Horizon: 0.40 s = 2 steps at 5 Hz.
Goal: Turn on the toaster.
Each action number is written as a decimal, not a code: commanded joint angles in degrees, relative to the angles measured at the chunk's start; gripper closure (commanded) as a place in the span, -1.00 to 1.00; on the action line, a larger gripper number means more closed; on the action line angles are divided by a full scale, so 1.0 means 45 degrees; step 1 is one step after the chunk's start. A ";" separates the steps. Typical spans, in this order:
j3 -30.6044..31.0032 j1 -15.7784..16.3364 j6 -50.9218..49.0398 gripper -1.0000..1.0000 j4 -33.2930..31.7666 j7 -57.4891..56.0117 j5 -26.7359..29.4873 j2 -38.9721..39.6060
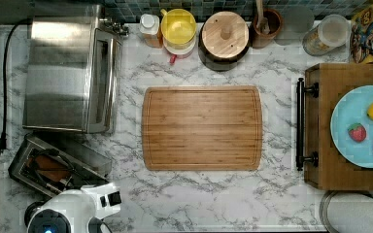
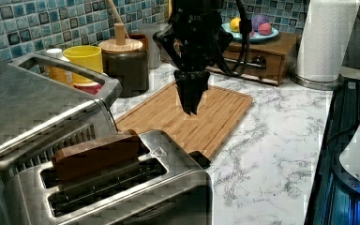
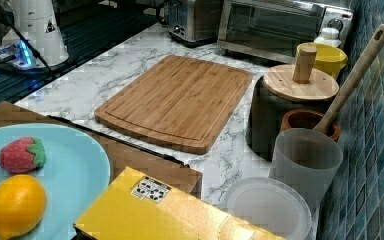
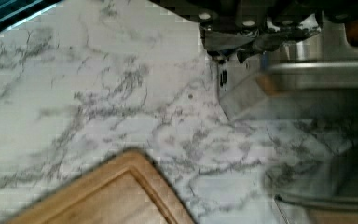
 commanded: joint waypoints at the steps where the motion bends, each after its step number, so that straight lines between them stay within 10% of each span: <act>1: 0.0154 0.0454 0.0442 1.00 -0.0994 0.0339 0.0591 -0.0179; 2: 0.0412 0.0494 0.0507 1.00 -0.1055 0.0174 0.0784 0.0094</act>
